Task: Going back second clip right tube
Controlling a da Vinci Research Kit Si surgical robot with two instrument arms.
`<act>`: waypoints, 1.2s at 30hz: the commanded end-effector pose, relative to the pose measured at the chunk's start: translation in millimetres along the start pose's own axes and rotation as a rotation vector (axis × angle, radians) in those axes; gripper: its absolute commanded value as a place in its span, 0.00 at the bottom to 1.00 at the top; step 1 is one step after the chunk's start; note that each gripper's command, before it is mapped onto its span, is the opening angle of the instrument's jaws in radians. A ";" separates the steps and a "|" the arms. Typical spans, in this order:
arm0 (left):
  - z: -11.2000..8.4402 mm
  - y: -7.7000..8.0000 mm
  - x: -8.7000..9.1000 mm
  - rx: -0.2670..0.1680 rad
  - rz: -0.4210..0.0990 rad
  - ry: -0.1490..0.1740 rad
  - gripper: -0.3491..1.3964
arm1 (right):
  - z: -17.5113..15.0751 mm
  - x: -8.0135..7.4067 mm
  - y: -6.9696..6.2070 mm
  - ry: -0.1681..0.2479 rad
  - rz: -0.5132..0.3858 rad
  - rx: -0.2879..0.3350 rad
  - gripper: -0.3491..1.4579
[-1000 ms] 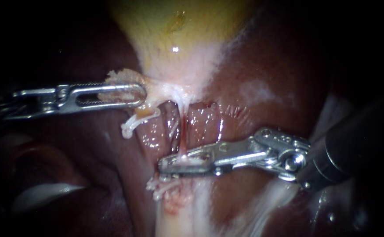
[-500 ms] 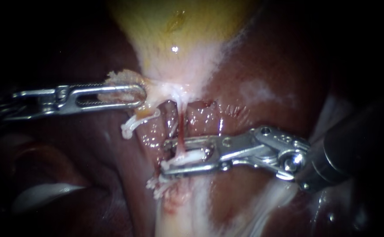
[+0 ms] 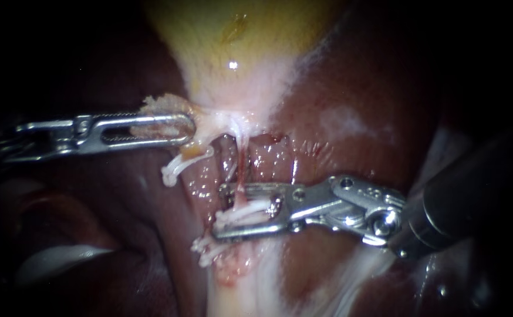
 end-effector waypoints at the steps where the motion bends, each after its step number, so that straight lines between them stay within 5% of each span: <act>1: 0.0 0.0 0.0 0.000 0.000 0.000 0.00 | 0.0 -0.2 0.1 0.000 -0.001 0.000 0.47; 24: 0.0 0.0 0.0 0.000 0.000 0.000 0.00 | -1.9 -1.7 2.4 -0.005 -0.041 -0.005 0.47; 36: 0.0 0.0 0.0 0.000 0.000 0.000 0.00 | -4.9 -1.8 2.1 -0.016 -0.175 0.011 0.47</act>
